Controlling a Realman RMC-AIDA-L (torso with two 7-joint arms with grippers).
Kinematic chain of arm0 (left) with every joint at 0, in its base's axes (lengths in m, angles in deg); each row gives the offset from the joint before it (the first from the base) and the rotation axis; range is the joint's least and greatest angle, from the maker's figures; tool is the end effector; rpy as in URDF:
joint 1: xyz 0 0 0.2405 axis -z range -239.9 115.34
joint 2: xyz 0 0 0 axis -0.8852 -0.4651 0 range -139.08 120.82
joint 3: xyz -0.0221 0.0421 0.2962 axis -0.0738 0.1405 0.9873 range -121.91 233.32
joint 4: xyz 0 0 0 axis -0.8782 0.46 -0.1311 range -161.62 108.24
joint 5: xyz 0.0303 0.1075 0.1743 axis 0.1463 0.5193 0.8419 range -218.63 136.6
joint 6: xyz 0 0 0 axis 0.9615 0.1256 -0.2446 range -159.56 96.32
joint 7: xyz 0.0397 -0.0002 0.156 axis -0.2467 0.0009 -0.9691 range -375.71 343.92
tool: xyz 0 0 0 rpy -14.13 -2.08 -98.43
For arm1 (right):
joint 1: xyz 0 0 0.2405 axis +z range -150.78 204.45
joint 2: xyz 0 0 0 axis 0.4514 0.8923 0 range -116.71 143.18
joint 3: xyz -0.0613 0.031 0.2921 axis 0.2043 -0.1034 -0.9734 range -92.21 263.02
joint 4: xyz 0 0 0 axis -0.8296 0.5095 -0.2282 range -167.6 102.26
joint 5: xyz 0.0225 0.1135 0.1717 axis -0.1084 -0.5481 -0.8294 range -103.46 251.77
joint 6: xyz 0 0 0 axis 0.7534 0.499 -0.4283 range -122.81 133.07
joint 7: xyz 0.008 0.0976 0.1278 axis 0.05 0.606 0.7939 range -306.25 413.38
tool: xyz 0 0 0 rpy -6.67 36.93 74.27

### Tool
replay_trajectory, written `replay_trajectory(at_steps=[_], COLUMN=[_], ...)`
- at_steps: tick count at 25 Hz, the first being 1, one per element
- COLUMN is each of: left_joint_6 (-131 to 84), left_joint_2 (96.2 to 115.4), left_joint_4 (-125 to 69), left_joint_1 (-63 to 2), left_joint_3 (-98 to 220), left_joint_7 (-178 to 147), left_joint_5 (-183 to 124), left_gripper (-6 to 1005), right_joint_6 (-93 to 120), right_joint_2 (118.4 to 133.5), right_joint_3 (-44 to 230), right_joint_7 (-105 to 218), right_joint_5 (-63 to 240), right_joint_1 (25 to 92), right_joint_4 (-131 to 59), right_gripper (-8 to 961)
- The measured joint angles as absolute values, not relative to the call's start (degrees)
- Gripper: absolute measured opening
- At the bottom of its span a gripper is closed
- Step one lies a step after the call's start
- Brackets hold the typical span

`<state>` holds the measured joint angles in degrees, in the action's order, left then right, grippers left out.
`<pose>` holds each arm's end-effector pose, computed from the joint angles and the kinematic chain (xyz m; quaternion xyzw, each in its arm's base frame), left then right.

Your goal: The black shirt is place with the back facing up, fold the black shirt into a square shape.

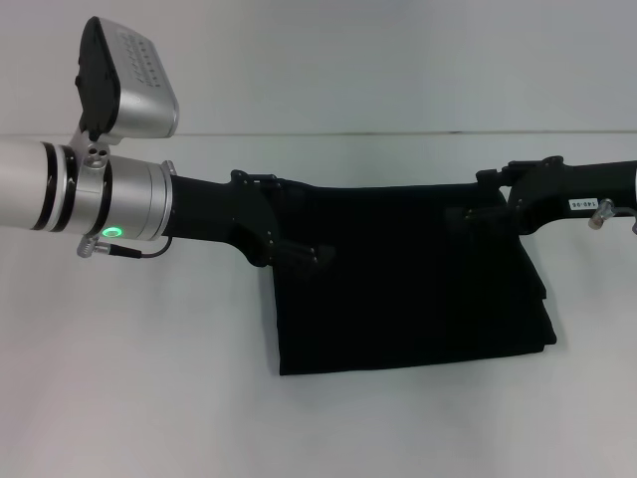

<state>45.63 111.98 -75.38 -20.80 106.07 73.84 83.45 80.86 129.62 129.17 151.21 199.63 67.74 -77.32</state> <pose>-0.2121 0.4248 -0.0496 -0.9746 -0.1190 -0.1053 0.1576 0.2526 0.4400 -0.0074 -0.9426 0.2369 0.1164 0.2044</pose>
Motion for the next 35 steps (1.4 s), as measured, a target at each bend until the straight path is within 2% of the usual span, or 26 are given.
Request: replay_trajectory(at_steps=[35], left_joint_6=[45.63], left_joint_2=[111.98], left_joint_4=[-75.38], left_joint_1=[-20.89], left_joint_3=[105.99], left_joint_7=[73.84], left_joint_5=[83.64], left_gripper=[919], right_joint_6=[80.54], right_joint_2=[129.67], right_joint_3=[129.17], right_joint_7=[151.18], right_joint_5=[199.76], right_joint_1=[67.97], right_joint_4=[-77.23], right_gripper=[868])
